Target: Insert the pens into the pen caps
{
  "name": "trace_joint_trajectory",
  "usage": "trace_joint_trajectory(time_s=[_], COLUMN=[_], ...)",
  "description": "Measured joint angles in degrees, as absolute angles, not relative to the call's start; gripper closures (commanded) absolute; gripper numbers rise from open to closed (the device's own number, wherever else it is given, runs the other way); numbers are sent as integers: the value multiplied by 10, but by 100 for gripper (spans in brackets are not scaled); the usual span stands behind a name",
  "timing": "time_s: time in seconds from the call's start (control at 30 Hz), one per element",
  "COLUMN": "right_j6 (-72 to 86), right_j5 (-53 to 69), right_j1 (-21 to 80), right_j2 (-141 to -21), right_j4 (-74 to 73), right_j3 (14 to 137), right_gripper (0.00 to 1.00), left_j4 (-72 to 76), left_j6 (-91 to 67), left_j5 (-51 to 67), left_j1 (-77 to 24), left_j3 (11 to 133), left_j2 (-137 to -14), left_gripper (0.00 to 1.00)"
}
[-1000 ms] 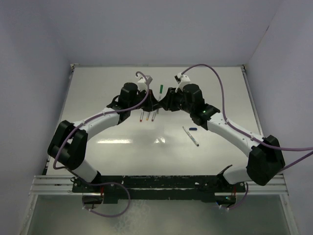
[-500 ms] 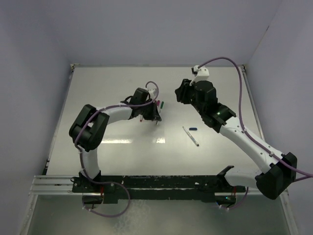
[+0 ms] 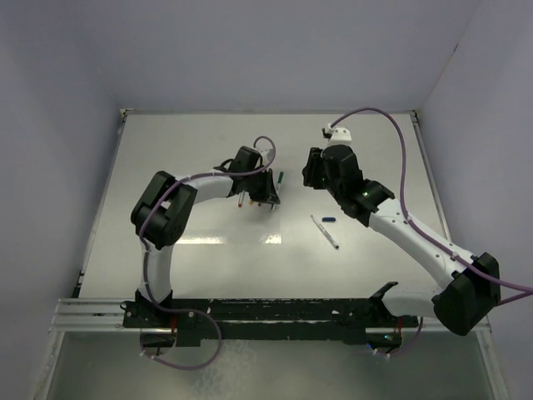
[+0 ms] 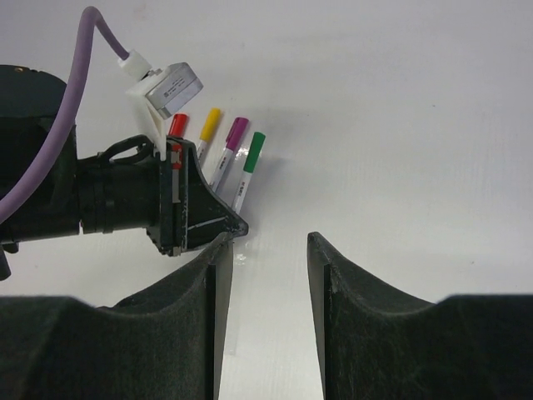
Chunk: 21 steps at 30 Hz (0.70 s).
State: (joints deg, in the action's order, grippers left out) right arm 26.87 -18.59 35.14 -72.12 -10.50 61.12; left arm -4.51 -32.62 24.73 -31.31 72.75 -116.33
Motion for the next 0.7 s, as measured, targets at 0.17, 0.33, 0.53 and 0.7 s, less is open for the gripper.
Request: trace_joint_trajectory(time_s=[0.17, 0.33, 0.53, 0.7], right_j6=[276, 281, 283, 284], right_j5=[-185, -185, -185, -185], right_j1=[351, 351, 351, 351], right_j2=[-724, -735, -739, -739], right_j4=[-104, -105, -104, -104], right_j3=[605, 596, 595, 595], right_gripper=[57, 57, 57, 57], left_j4=[-59, -72, -86, -88], left_j6=[-332, -335, -335, -335], left_j5=[236, 223, 213, 208], left_j1=[-313, -313, -313, -313], left_j3=[748, 759, 775, 778], left_j2=[-1177, -1183, -1185, -1185], left_gripper=[87, 77, 68, 67])
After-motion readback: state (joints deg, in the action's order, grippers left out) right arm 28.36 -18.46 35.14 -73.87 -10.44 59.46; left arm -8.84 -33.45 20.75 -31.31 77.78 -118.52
